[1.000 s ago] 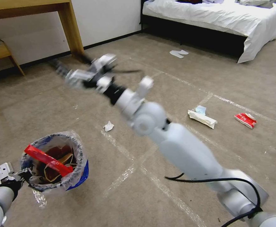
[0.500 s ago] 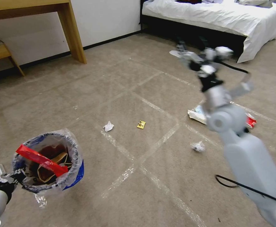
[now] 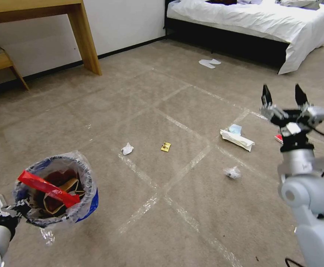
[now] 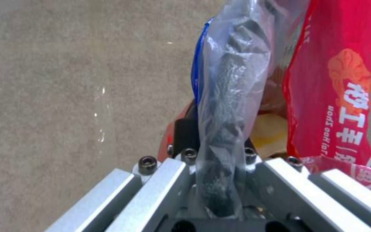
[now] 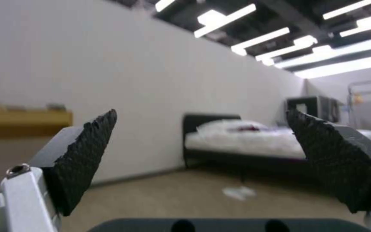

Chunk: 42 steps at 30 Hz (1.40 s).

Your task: Pick up the trash bin and place the garbage on the floor into it.

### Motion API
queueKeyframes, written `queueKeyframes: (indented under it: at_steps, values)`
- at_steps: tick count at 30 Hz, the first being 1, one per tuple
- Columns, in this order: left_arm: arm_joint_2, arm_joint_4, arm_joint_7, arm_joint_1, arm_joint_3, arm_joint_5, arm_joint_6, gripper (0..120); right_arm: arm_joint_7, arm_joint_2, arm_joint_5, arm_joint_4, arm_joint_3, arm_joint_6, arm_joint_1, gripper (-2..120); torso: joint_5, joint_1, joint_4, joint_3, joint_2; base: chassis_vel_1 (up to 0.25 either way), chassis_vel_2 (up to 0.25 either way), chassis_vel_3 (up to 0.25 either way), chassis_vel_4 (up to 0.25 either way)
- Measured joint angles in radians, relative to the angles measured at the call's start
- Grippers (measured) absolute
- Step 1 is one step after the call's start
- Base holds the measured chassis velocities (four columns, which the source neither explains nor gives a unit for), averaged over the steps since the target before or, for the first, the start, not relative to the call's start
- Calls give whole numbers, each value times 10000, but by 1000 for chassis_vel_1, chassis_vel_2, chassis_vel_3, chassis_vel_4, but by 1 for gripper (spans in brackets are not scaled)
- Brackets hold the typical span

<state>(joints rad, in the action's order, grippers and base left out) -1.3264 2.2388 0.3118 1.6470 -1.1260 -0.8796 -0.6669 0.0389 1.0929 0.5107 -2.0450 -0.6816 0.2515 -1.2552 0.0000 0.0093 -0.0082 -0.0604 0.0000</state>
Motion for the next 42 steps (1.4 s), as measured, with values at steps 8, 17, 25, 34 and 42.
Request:
queueKeyframes:
  at_steps: [8, 17, 25, 34, 42]
  values:
    - [-248, 125, -95, -27, 95, 131, 26, 0, 360, 508, -1299, 772, 525, 421, -1200, 100, 2, 0, -1, 0, 0, 0, 0, 0, 0]
    - [-273, 167, -150, 22, 67, 163, 58, 0, 415, 909, -1696, -52, 408, 410, -1913, 100, -3, 0, 0, 0, 0, 0, 0, 0, 0]
    - [-251, 144, -191, -8, 38, 168, 89, 0, 662, 1005, -2018, -343, 278, -221, -1972, 100, -1, 0, 0, 0, 1, 0, 0, 0, 0]
    - [-266, 105, -222, -9, 40, 189, 111, 0, 758, 1116, -2186, -345, 429, -474, -1923, 98, -1, -1, 1, 0, 1, -15, 11, 12, -15]
    - [-325, 80, -261, 5, 69, 252, 125, 0, 759, 1125, -2179, -325, 505, -454, -1919, 99, -2, 2, 0, -2, 0, -140, 138, 158, -147]
